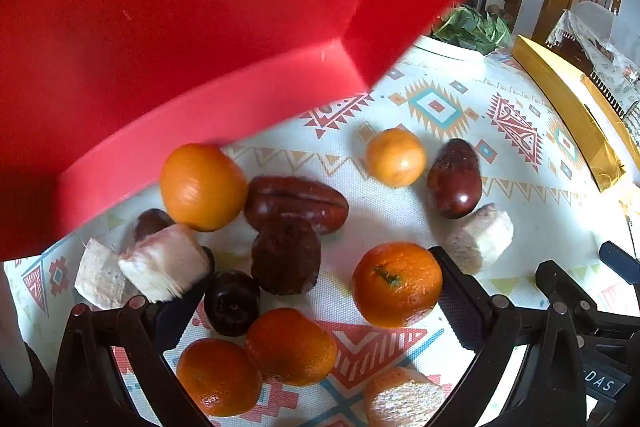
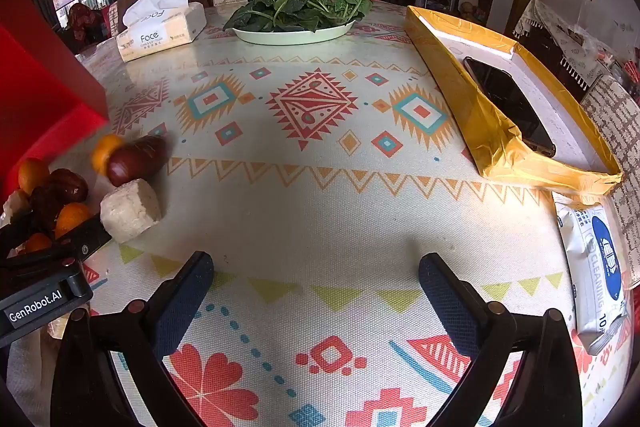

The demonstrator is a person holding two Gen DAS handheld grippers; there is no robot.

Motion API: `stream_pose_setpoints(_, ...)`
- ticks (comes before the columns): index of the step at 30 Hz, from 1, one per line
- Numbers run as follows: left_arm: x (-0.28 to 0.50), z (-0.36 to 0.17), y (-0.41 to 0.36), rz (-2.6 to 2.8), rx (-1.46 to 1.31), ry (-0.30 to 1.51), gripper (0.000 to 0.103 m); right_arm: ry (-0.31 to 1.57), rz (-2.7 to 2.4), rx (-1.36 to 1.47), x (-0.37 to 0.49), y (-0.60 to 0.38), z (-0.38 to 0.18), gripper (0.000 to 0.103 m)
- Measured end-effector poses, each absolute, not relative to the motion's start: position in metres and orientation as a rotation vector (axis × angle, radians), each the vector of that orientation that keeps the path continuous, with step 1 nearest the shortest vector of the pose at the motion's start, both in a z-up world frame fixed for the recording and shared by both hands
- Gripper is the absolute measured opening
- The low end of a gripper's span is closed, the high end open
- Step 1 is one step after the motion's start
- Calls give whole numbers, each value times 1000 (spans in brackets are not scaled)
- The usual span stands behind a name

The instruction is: Organize fruits

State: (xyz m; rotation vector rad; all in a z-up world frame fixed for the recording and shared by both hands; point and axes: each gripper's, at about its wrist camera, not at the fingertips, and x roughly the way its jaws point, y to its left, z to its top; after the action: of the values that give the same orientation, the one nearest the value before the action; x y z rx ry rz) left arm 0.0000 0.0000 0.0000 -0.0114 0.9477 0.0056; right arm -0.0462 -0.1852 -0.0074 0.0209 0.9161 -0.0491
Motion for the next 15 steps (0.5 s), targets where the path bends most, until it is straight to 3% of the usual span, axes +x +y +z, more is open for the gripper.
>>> stream_pose_setpoints(15, -1, 1, 0, 6, -12, 948, 103, 916, -49, 21, -46, -185, -7, 103)
